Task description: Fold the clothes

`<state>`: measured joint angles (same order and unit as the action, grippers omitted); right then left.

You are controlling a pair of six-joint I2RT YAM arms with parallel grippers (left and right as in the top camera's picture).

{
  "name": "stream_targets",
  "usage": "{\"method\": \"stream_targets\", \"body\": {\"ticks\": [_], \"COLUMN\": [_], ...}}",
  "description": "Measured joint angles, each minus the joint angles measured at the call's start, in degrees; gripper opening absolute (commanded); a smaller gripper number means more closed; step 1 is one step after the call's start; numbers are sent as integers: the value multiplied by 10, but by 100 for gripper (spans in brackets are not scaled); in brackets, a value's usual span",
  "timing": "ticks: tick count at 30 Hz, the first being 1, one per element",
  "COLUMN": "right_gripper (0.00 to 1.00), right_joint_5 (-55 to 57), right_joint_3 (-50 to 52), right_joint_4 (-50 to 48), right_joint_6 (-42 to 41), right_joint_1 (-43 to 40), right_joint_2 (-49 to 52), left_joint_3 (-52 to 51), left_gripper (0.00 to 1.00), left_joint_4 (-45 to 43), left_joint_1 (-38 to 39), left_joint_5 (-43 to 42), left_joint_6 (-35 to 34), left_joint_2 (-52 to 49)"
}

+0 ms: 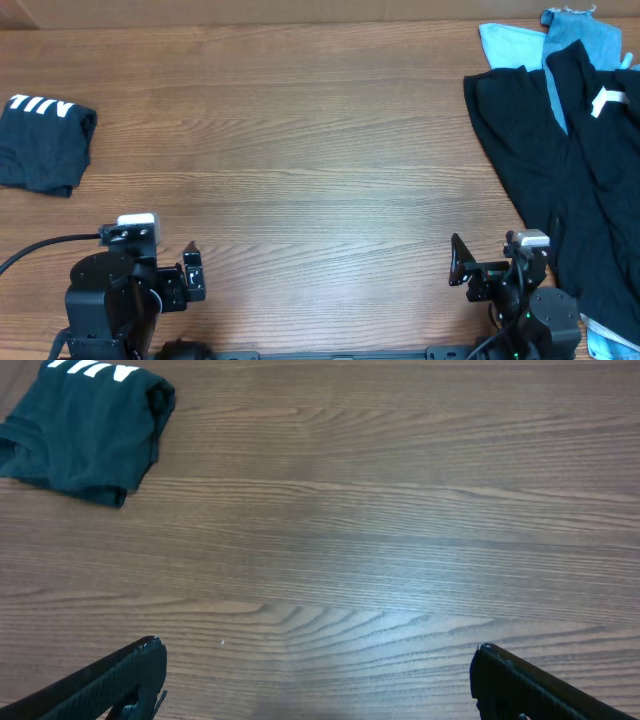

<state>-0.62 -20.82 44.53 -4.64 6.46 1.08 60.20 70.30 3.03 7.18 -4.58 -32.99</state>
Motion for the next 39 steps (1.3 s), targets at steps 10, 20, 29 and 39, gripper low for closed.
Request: {"method": "stream_targets", "body": {"ticks": [10,20,29,39], "right_gripper": [100,100,100,100], "right_joint_5": [6,-4,-5,-5], "right_joint_3": [198,198,198,198], "right_joint_4": [-452,-394,-394,-394], "right_joint_6": [43,62,62,62], "right_joint_1": [0,0,0,0], "right_joint_2": [-4,-4,-4,-4], "left_joint_3": [-1,-1,-1,-1], "left_gripper": [100,100,100,100], "left_joint_4": [1,1,1,1], "left_joint_1": [0,0,0,0], "left_joint_5": [0,0,0,0], "left_joint_6": [0,0,0,0], "left_joint_2": [0,0,0,0]}}
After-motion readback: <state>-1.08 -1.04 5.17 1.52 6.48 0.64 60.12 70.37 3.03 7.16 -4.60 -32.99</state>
